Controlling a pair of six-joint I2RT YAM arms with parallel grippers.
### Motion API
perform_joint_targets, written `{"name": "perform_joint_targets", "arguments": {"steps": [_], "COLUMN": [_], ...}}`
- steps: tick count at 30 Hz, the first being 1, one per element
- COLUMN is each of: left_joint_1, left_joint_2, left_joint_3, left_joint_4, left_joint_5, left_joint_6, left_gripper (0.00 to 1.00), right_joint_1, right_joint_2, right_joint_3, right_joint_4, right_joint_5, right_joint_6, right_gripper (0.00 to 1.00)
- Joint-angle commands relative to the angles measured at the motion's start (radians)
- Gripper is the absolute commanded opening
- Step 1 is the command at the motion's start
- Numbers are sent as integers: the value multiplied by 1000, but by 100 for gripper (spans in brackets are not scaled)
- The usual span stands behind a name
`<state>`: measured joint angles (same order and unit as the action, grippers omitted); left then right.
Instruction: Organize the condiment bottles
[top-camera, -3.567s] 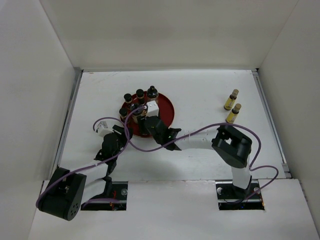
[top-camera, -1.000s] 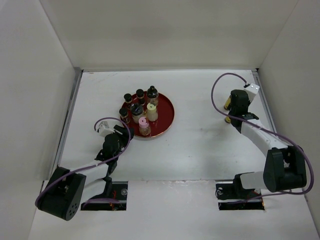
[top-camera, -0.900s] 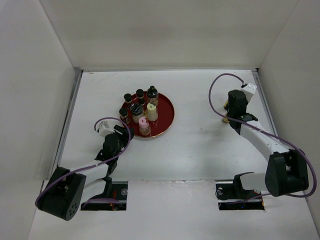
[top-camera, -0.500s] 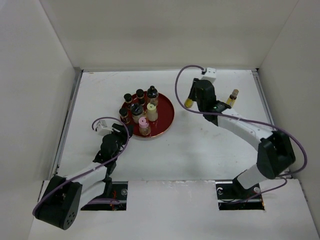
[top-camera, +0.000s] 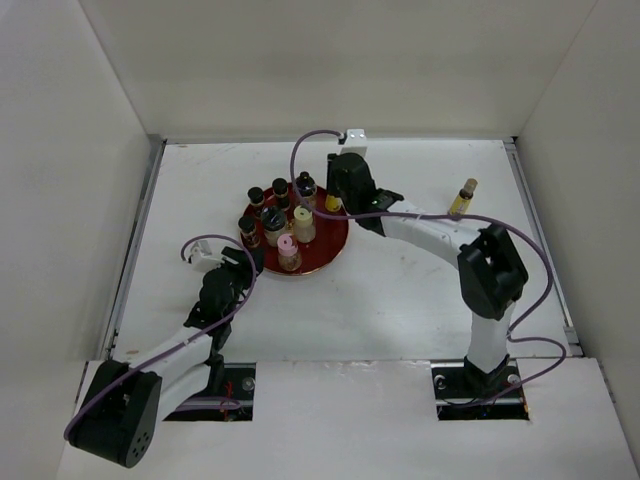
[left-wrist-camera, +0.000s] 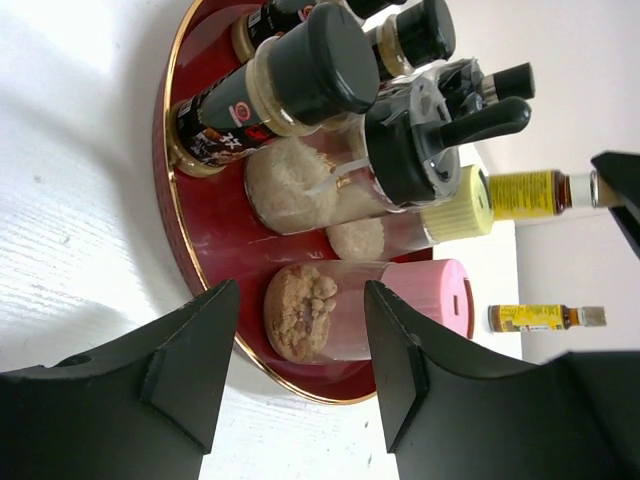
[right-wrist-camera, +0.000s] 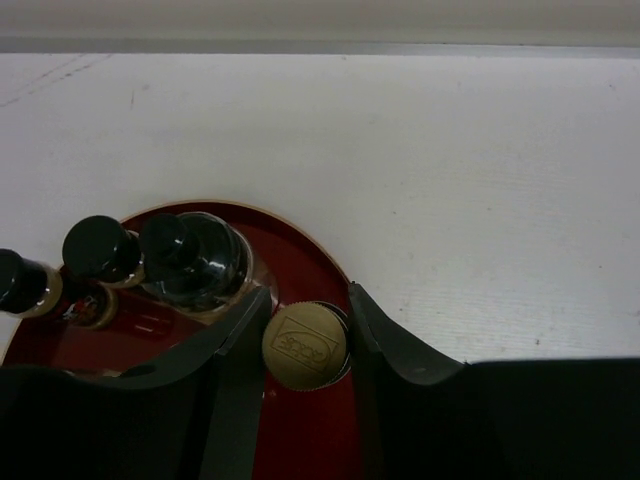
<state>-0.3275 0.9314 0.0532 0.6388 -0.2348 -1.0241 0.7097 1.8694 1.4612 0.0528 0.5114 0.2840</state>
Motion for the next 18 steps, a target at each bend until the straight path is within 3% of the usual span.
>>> {"name": "perform_joint_targets", "arguments": {"steps": [1,14,18], "left_joint_1": [-2,-5,-6], "left_joint_2": [4,55,73], "left_joint_3": [-29,-19,-18], "left_joint_4": [27,53,59], "left_joint_5": [-6,-6,-12], "left_joint_6": [12,9,7], "left_gripper": [51,52,52], "right_joint_1": [7,10,10], "right_joint_2": [25,143,151], "right_joint_3": [100,146,134], "right_joint_4": [82,70,77], "right_joint_5": [6,-2,-2], "right_joint_6": [-20,-19,-14], "right_gripper": [25,26,33]}}
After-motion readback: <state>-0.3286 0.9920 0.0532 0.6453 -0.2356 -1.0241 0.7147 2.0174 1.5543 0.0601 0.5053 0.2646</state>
